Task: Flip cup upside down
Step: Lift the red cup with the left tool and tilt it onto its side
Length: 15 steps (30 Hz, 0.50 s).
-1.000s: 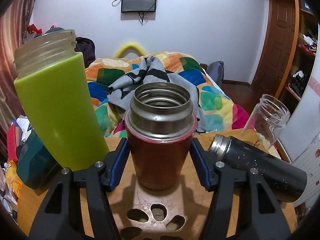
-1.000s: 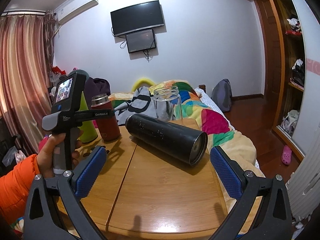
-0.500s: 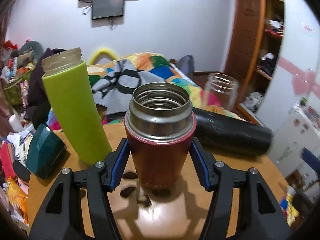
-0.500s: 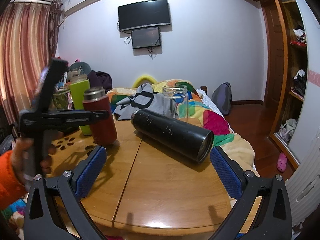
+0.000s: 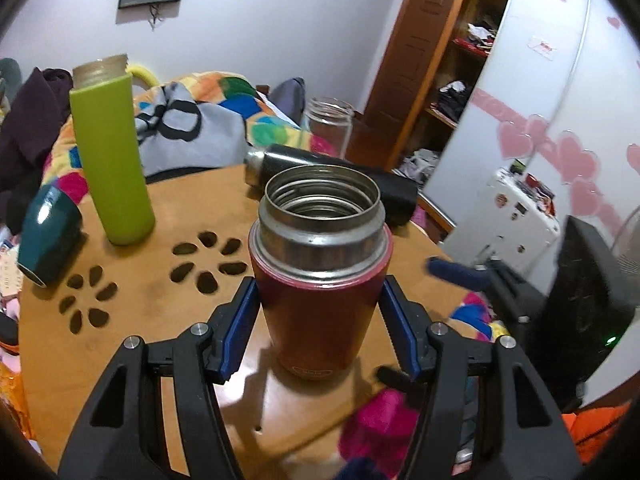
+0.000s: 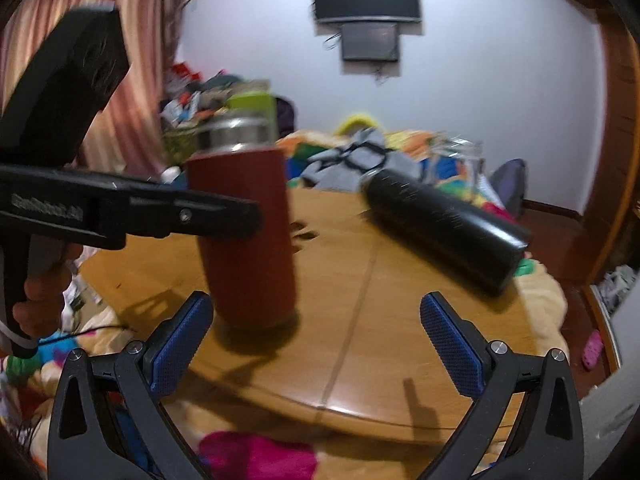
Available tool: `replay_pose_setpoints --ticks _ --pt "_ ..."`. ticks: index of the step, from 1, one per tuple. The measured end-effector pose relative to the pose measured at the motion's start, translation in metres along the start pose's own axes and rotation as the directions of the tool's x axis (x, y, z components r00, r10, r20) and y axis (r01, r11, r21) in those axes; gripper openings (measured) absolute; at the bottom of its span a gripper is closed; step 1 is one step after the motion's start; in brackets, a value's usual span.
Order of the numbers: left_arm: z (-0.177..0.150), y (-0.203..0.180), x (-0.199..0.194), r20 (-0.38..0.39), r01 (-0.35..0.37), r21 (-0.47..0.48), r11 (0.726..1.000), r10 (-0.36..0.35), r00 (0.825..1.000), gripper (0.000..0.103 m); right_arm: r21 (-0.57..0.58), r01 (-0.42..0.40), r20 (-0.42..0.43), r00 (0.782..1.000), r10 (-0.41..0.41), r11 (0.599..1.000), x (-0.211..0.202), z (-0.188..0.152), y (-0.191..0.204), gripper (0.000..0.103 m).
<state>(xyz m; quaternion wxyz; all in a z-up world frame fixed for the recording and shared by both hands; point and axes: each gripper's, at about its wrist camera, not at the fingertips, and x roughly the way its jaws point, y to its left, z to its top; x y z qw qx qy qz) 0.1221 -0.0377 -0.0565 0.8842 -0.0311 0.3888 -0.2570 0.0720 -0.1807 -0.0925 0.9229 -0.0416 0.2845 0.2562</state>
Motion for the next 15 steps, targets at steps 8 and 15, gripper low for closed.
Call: replay_pose_setpoints --ticks 8,15 --pt "-0.008 0.007 -0.001 -0.026 0.115 -0.067 0.991 -0.117 0.993 0.060 -0.046 -0.093 -0.024 0.995 0.092 0.995 0.016 -0.002 0.018 0.096" --pt "-0.011 0.030 -0.001 -0.019 0.191 -0.172 0.966 -0.197 0.980 0.061 -0.033 -0.132 -0.074 0.989 0.129 0.991 0.033 -0.002 0.015 0.062"
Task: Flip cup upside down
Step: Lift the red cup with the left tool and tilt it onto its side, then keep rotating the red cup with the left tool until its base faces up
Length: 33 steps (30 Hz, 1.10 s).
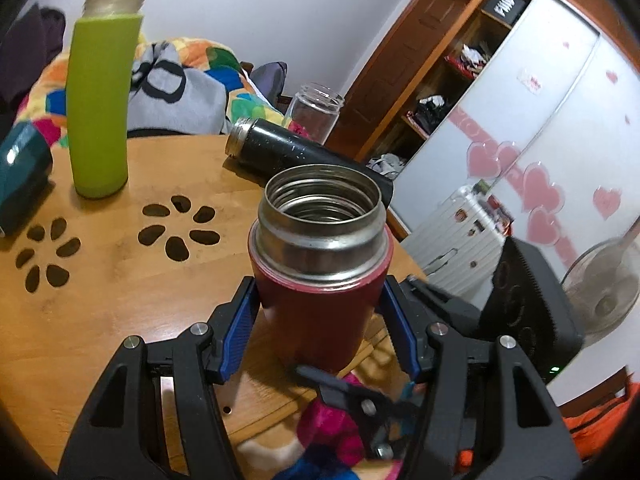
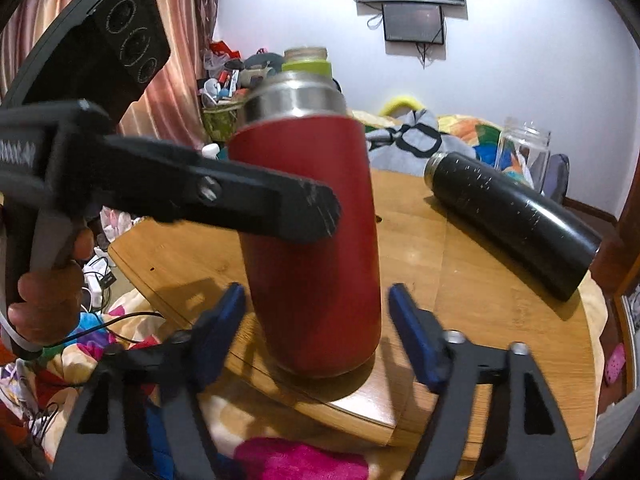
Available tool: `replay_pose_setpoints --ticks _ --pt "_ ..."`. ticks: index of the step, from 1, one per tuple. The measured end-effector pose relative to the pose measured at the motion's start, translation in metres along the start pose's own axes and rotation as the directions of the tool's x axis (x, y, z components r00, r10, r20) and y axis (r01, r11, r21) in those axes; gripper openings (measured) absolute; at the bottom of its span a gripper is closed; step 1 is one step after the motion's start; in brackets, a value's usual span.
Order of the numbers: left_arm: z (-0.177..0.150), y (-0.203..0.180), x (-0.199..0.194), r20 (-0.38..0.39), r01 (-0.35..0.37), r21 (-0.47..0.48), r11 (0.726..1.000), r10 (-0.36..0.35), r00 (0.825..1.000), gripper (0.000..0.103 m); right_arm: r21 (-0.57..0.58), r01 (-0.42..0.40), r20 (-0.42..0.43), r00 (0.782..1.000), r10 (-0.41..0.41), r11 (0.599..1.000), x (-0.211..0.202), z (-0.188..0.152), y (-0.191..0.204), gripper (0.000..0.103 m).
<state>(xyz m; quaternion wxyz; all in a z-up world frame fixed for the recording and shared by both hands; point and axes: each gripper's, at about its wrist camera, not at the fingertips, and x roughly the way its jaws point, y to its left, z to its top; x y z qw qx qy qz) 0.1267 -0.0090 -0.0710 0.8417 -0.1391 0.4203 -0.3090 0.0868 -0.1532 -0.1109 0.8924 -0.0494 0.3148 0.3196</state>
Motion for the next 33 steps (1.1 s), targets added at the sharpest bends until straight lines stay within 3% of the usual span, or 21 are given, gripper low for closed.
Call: replay_pose_setpoints --ticks 8,14,21,30,33 --pt "0.001 0.021 -0.005 0.010 0.062 -0.069 0.996 -0.061 0.998 0.061 -0.035 0.018 0.003 1.000 -0.018 0.999 0.009 0.006 0.004 0.061" --pt "0.000 0.037 -0.001 0.015 0.022 -0.109 0.994 -0.020 1.000 0.066 -0.015 0.032 0.020 0.999 -0.032 0.999 0.012 0.010 0.010 0.060" --pt "-0.003 0.060 0.001 0.024 0.081 -0.204 0.975 -0.078 0.997 0.068 -0.029 0.051 0.027 0.998 -0.050 0.998 0.015 0.011 0.013 0.059" --pt "-0.006 0.063 0.002 0.030 0.019 -0.195 0.981 -0.013 0.999 0.074 -0.021 0.041 0.021 0.999 -0.041 0.999 0.015 0.012 0.016 0.059" --pt "-0.007 0.058 -0.001 0.044 -0.044 -0.153 0.987 0.052 0.998 0.075 -0.024 0.047 0.018 0.999 -0.046 0.999 0.016 0.011 0.016 0.059"
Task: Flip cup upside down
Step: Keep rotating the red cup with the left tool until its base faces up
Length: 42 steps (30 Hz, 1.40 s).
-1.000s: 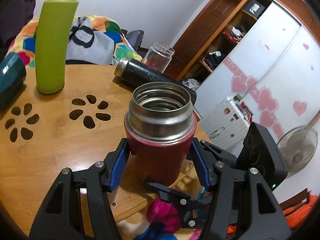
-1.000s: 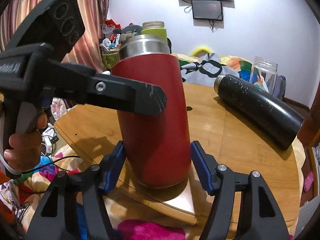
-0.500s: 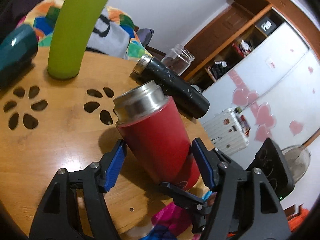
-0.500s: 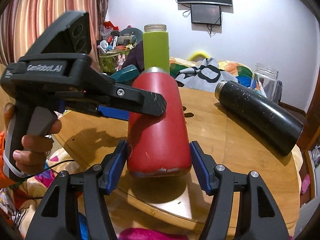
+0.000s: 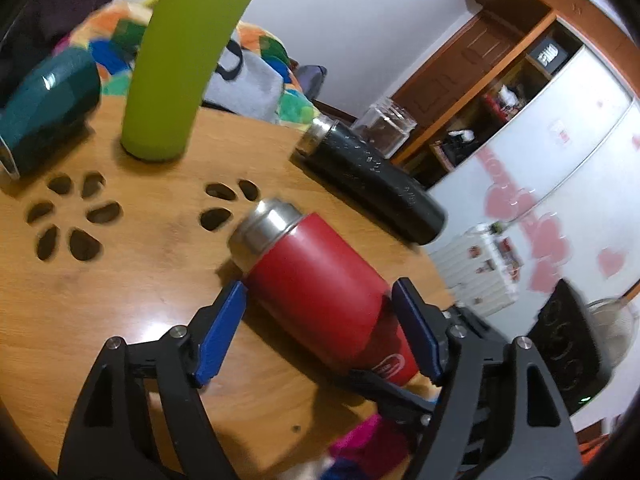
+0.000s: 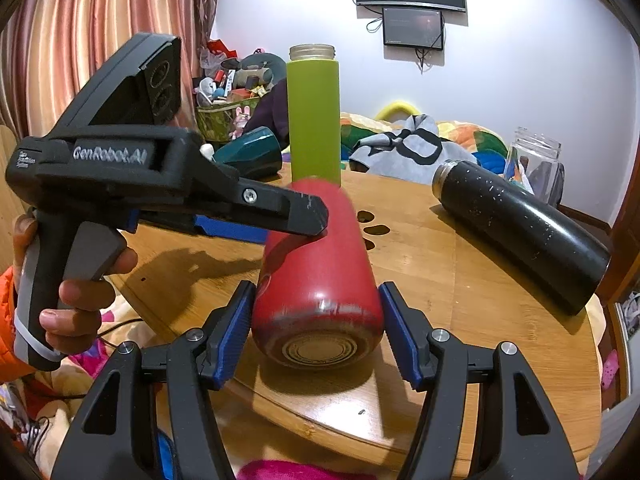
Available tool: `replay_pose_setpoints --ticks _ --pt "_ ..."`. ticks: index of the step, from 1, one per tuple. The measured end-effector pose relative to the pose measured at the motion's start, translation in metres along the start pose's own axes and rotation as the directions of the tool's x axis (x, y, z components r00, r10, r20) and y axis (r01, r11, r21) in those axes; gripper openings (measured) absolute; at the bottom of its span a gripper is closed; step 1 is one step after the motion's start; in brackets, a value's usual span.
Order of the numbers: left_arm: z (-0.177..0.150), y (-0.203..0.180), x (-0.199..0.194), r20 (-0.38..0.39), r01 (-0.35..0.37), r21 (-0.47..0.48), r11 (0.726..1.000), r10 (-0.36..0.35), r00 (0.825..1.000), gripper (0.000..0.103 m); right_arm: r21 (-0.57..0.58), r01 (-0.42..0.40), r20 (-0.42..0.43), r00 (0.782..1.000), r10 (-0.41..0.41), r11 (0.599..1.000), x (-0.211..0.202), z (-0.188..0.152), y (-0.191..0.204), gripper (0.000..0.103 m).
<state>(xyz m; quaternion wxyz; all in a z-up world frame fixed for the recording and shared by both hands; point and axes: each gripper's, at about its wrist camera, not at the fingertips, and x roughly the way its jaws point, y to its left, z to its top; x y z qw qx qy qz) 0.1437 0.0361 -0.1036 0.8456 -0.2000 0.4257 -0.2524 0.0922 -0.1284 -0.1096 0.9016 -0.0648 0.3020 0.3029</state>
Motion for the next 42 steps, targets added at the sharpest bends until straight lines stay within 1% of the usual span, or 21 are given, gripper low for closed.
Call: replay_pose_setpoints --ticks 4,6,9,10,12,15,17,20,23,27,34,42 --pt "-0.002 -0.014 -0.003 0.036 -0.078 0.093 0.993 0.075 0.997 0.075 0.003 -0.005 0.001 1.000 0.005 1.000 -0.001 0.000 0.000 0.059" --pt "-0.004 -0.025 -0.005 0.067 -0.136 0.153 0.979 0.127 0.990 0.075 0.003 -0.004 0.001 1.000 0.004 1.000 -0.001 0.000 0.000 0.059" --pt "-0.008 -0.040 -0.006 0.123 -0.228 0.242 0.943 0.203 0.971 0.075 0.007 -0.004 0.004 1.000 0.004 1.000 -0.002 -0.001 -0.001 0.059" --pt "-0.011 -0.046 -0.007 0.145 -0.262 0.273 0.926 0.229 0.962 0.075 0.008 -0.005 0.002 1.000 0.005 1.000 -0.002 -0.002 -0.001 0.059" --pt "-0.013 -0.053 -0.006 0.175 -0.304 0.309 0.901 0.260 0.950 0.074 0.012 -0.003 -0.005 1.000 0.003 1.000 -0.002 -0.005 -0.002 0.059" --pt "-0.015 -0.059 -0.004 0.205 -0.341 0.336 0.878 0.285 0.936 0.070 0.011 0.004 -0.029 1.000 -0.004 1.000 0.000 -0.010 -0.002 0.059" --pt "-0.015 -0.060 -0.005 0.220 -0.360 0.341 0.868 0.299 0.929 0.066 0.010 0.012 -0.048 0.999 -0.011 1.000 0.002 -0.014 -0.003 0.056" --pt "-0.016 -0.060 -0.006 0.231 -0.378 0.342 0.860 0.313 0.921 0.061 0.035 0.013 -0.047 0.999 -0.012 0.999 0.002 -0.015 -0.006 0.056" --pt "-0.017 -0.059 -0.007 0.235 -0.383 0.341 0.858 0.317 0.919 0.057 0.043 0.034 -0.025 0.999 -0.033 0.998 -0.003 -0.013 -0.008 0.056" --pt "-0.013 -0.060 -0.011 0.251 -0.382 0.334 0.862 0.309 0.917 0.054 0.048 0.042 0.029 0.999 -0.043 0.998 -0.016 -0.007 -0.009 0.056" --pt "-0.007 -0.061 -0.020 0.286 -0.381 0.315 0.869 0.296 0.912 0.049 0.019 0.060 0.106 0.992 -0.061 0.998 -0.032 0.009 -0.004 0.055" --pt "0.004 -0.052 -0.027 0.310 -0.370 0.267 0.890 0.284 0.907 0.049 0.009 0.060 0.135 0.989 -0.060 0.998 -0.028 0.028 -0.003 0.055"
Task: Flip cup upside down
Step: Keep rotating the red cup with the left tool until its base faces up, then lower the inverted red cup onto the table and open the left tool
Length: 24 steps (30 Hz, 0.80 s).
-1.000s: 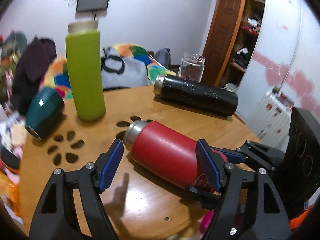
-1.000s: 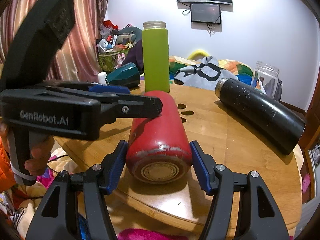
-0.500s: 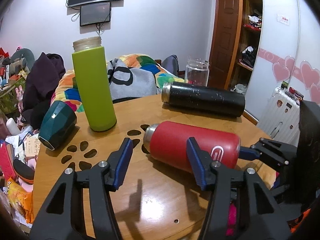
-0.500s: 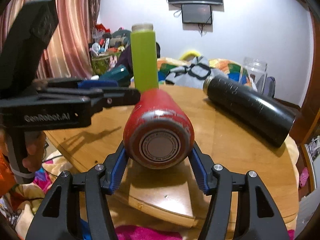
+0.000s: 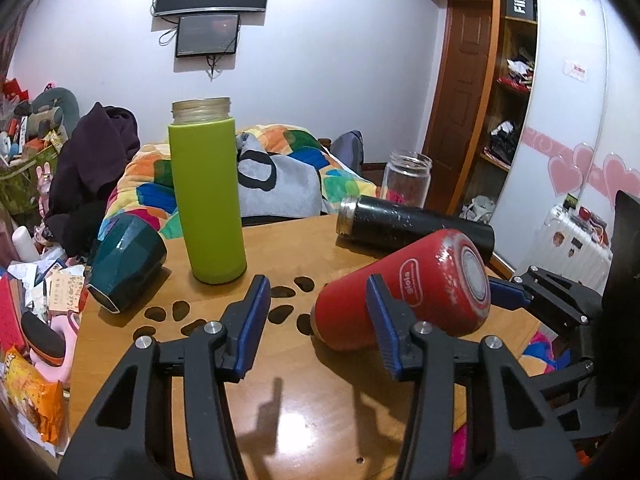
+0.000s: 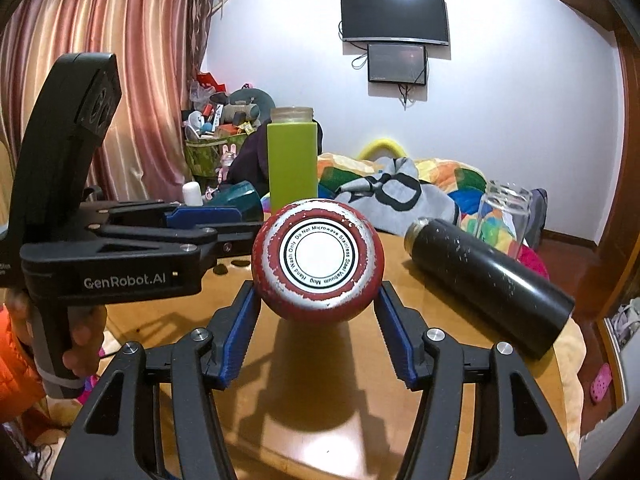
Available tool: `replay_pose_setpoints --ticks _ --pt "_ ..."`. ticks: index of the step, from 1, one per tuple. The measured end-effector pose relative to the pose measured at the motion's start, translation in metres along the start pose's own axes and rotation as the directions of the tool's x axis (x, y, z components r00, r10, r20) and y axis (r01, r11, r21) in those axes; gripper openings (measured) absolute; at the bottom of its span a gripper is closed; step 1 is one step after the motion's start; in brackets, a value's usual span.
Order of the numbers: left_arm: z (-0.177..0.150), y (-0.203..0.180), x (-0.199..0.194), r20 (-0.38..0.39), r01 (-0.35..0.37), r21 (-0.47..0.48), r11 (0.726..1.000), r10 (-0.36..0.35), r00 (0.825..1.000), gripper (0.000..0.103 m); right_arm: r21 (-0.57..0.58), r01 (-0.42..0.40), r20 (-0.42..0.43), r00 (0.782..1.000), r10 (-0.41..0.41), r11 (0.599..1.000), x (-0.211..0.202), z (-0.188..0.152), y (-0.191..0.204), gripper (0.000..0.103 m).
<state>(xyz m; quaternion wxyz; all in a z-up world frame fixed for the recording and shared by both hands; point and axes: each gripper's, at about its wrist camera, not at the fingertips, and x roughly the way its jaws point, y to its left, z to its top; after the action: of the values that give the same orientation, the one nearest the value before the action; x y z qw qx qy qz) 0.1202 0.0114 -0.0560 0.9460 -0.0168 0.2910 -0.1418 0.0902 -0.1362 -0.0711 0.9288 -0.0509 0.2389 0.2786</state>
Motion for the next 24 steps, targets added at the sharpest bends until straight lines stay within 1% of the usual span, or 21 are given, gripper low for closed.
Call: replay_pose_setpoints --ticks 10,17,24 --pt "0.010 0.023 0.014 0.001 0.001 -0.070 0.998 -0.001 1.000 0.048 -0.001 -0.004 0.005 1.000 0.004 1.000 0.019 0.018 0.001 0.055" --pt "0.014 0.038 0.027 -0.007 0.006 -0.115 0.993 -0.007 1.000 0.048 0.003 -0.007 -0.010 1.000 0.007 1.000 0.036 0.029 -0.002 0.055" --pt "0.013 0.045 0.032 -0.014 -0.002 -0.135 0.991 0.000 1.000 0.048 0.014 -0.014 -0.036 0.999 0.014 1.000 0.047 0.032 -0.004 0.055"
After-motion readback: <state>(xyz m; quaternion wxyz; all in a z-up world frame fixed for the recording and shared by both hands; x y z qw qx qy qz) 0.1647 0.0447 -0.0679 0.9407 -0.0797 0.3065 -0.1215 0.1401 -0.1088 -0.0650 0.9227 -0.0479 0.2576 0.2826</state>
